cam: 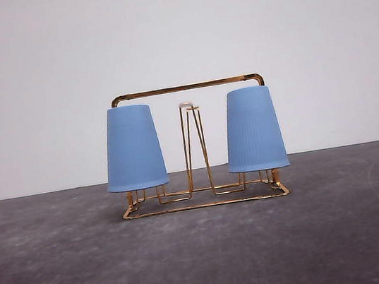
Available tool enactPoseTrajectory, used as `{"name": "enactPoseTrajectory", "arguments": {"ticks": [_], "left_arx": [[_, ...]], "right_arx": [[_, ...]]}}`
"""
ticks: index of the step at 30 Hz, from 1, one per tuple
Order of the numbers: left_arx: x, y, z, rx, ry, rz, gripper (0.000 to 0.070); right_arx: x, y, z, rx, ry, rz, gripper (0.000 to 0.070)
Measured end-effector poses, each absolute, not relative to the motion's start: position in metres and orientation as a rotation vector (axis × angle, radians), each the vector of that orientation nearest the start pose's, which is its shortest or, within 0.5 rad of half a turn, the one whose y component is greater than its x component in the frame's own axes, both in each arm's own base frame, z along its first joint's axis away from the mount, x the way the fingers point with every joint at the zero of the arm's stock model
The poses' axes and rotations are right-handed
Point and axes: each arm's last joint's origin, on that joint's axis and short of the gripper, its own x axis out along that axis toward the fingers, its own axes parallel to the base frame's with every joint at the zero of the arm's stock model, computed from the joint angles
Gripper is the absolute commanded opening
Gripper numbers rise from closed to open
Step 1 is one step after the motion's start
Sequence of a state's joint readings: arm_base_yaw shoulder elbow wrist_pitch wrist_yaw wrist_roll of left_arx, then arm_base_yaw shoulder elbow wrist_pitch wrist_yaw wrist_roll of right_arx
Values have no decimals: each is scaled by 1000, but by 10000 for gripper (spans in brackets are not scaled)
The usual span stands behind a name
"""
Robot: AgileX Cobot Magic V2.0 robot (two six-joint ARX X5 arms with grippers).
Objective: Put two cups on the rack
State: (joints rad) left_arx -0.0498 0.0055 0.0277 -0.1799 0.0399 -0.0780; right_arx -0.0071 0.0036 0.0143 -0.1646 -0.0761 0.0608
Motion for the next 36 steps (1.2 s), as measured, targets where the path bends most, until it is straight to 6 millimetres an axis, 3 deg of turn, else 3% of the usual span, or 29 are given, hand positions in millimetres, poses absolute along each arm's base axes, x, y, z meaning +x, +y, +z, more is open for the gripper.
{"name": "enactPoseTrajectory", "arguments": {"ticks": [36], "left_arx": [[95,-6,155,-77,161,-83,0]], "right_arx": [[96,2,152,67,156,65,41]]}}
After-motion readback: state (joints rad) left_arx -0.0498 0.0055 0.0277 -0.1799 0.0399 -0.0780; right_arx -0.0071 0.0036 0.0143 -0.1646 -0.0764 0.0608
